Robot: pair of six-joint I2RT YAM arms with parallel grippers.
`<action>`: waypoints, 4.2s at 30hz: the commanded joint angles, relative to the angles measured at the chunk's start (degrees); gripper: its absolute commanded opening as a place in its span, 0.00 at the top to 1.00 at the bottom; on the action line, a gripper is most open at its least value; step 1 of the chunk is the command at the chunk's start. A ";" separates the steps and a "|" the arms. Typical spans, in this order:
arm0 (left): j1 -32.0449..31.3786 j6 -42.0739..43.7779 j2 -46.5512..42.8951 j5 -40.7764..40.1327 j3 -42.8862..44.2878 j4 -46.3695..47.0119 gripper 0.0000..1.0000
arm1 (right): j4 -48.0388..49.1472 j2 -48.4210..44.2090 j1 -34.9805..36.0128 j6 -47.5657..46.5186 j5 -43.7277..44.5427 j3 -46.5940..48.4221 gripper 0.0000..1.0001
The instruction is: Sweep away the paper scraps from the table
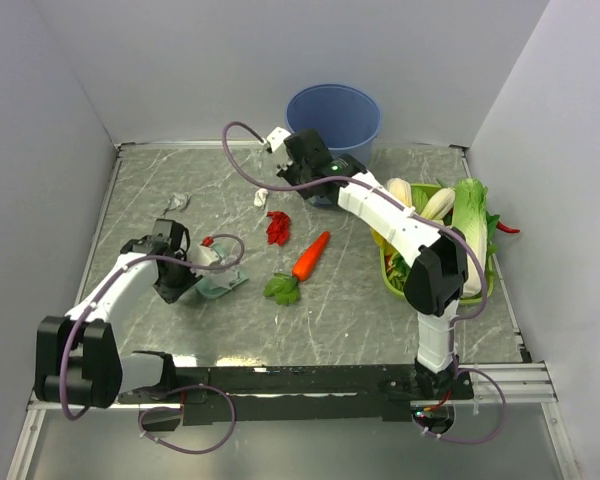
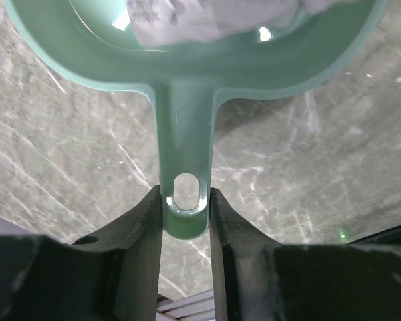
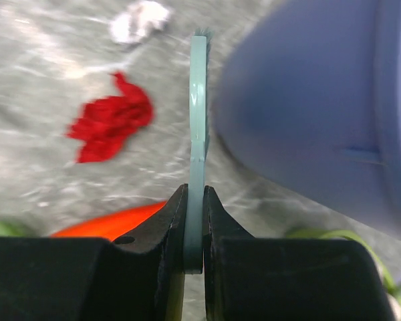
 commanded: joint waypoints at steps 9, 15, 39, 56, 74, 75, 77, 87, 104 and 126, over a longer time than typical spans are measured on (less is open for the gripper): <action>-3.58 -3.59 8.73 -2.83 6.30 1.55 0.95 | -4.17 5.37 2.70 6.73 -12.44 3.97 1.00; -7.18 -5.44 11.90 -1.95 8.24 2.43 0.94 | -5.67 1.86 8.59 14.56 -23.78 3.45 1.00; -9.47 -8.43 5.75 5.17 3.50 11.74 0.99 | -5.06 -7.02 7.28 10.52 -18.70 -0.59 1.00; -9.47 -7.03 2.40 15.19 8.32 13.51 0.99 | -3.82 -17.48 1.91 7.36 -16.51 -1.65 1.00; -9.39 -10.44 13.82 13.97 34.24 -0.81 0.99 | -9.80 -50.78 -7.84 -4.95 -16.67 -21.48 1.00; -9.04 -12.02 13.92 13.35 35.82 -2.47 0.99 | -9.98 -53.75 -7.84 -5.03 -17.29 -23.34 1.00; -8.60 -14.40 13.14 13.70 39.26 -3.97 0.99 | -10.76 -55.89 -7.93 -4.25 -18.87 -26.94 1.00; -8.51 -19.24 18.57 9.83 58.58 -11.97 0.99 | -7.69 -59.68 -9.77 7.44 -26.42 -40.76 1.00; -9.91 -21.44 37.29 2.72 82.85 -0.29 0.99 | -12.44 -51.24 -18.12 8.84 -30.99 -39.09 1.00; -14.04 -22.85 52.32 -5.10 100.08 7.70 0.99 | -9.10 -52.29 -19.53 12.63 -38.91 -46.91 1.00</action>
